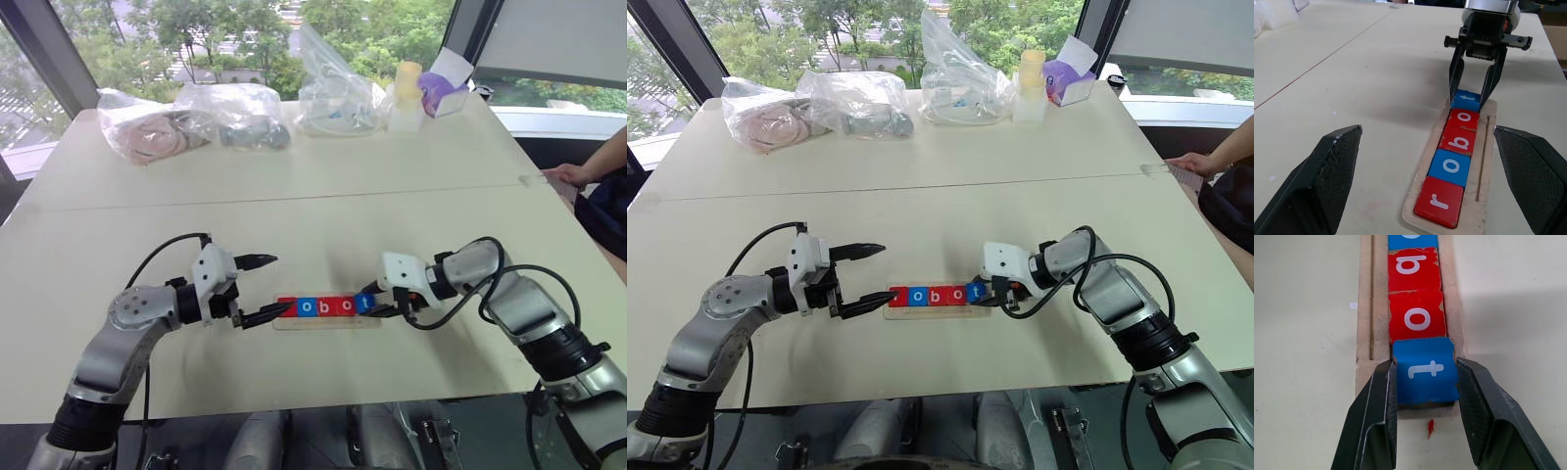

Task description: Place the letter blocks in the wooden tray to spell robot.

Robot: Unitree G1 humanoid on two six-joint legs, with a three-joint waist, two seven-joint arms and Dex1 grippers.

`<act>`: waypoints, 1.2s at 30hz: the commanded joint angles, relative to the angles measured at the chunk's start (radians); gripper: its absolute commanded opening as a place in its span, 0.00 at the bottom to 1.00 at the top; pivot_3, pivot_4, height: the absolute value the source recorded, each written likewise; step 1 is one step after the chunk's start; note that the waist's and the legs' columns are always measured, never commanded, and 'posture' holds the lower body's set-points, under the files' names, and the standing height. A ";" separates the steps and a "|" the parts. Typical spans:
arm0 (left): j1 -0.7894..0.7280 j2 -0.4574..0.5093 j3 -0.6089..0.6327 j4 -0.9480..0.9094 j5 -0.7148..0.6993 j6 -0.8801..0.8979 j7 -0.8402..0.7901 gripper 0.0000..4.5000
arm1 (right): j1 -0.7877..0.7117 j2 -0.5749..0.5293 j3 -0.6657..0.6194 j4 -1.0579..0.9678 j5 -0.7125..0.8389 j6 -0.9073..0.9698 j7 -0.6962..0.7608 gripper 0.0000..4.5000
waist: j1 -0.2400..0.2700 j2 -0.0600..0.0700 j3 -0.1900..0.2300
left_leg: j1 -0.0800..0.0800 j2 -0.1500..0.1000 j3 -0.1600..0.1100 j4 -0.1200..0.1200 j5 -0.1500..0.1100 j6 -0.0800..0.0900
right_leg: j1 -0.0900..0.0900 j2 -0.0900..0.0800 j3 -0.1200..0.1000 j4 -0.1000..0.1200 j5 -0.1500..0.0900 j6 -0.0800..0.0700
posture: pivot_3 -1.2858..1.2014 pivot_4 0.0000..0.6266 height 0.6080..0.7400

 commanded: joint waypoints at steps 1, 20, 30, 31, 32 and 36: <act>-0.001 0.007 0.016 -0.033 -0.016 -0.003 0.002 1.00 | -0.017 0.010 0.003 -0.043 0.005 0.009 0.011 0.26 | 0.000 0.000 0.000 | 0.000 0.000 0.000 0.000 0.000 0.000 | 0.000 0.000 0.000 0.000 0.000 0.000 | 0.52 0.24 1.00; -0.001 0.004 0.013 -0.034 -0.017 0.002 0.010 1.00 | -0.091 -0.009 -0.099 -0.006 0.061 0.098 0.001 0.99 | 0.000 0.000 0.000 | 0.000 0.000 0.000 0.000 0.000 0.000 | 0.000 0.000 0.000 0.000 0.000 0.000 | 0.52 0.24 1.00; -0.010 0.001 0.007 -0.027 -0.017 0.001 0.005 1.00 | -0.048 -0.028 -0.113 0.072 0.018 0.030 -0.058 0.99 | 0.000 0.000 0.000 | 0.000 0.000 0.000 0.000 0.000 0.000 | -0.001 0.000 0.000 0.000 0.000 0.000 | 0.52 0.24 1.00; -0.010 0.001 0.006 -0.028 -0.017 0.002 0.005 1.00 | -0.039 -0.027 -0.110 0.064 0.020 0.030 -0.059 0.99 | 0.000 0.000 0.000 | 0.000 0.000 0.000 0.000 0.000 0.000 | -0.001 0.000 0.000 0.000 0.000 0.000 | 0.52 0.24 1.00; -0.009 0.001 0.006 -0.029 -0.018 0.003 0.005 1.00 | -0.034 -0.027 -0.109 0.057 0.021 0.031 -0.060 0.99 | 0.000 0.000 0.000 | 0.000 0.000 0.000 0.000 0.000 0.000 | -0.001 0.000 0.000 0.000 0.000 0.000 | 0.52 0.24 1.00; -0.009 0.003 0.007 -0.030 -0.018 0.004 0.004 1.00 | -0.024 -0.022 -0.105 0.048 0.017 0.027 -0.066 0.99 | -0.001 0.000 0.000 | 0.000 0.000 0.001 0.000 0.000 0.000 | -0.001 0.000 0.000 0.000 0.000 0.000 | 0.52 0.24 1.00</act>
